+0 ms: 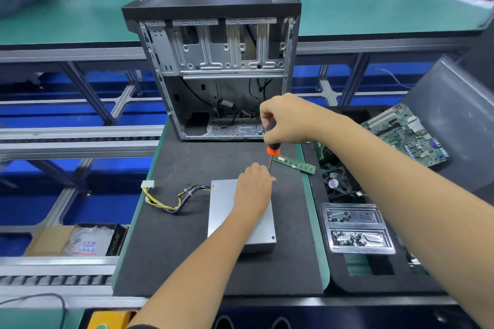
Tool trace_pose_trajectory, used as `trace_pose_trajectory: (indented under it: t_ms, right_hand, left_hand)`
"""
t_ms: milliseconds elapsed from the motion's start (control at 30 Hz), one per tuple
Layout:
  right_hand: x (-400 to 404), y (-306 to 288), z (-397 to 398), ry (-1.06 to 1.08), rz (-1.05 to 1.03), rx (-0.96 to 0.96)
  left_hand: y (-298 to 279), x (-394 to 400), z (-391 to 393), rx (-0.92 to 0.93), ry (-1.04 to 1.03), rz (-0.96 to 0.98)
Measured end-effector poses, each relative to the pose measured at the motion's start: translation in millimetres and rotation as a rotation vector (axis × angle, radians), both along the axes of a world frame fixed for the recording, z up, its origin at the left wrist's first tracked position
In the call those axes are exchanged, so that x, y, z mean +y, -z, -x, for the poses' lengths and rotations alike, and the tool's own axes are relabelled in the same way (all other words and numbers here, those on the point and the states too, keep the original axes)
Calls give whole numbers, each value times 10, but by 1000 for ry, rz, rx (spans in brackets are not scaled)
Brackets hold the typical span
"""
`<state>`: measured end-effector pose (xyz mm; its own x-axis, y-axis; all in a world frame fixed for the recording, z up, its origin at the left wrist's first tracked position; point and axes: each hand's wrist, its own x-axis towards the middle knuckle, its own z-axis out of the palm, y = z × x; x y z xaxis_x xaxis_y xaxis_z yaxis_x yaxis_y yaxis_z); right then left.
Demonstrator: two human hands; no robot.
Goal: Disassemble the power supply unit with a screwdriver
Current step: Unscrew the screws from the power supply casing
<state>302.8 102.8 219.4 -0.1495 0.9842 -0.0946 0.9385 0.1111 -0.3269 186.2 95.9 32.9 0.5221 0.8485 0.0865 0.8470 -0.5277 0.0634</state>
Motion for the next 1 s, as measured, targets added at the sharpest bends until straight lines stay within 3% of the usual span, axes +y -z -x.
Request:
trace_pose_trajectory:
  t_ms: [267, 500, 567, 667, 767, 1000]
  right_hand:
    - [-2, -6, 8, -7, 4, -23]
    - [10, 12, -8, 8, -2, -20]
    - [14, 10, -17, 11, -9, -24]
    - [15, 17, -31, 15, -20, -17]
    - [19, 39, -36, 19, -15, 2]
    - [58, 98, -31, 24, -16, -5]
  left_hand:
    - [-5, -72, -124, 31, -144, 73]
    - [-3, -20, -37, 31, -81, 61]
    - [-5, 26, 30, -76, -72, 137]
    - [-20, 127, 235, -455, -49, 446]
    - [-21, 183, 420, -681, 34, 540]
    - [-6, 193, 368, -691, 2, 516]
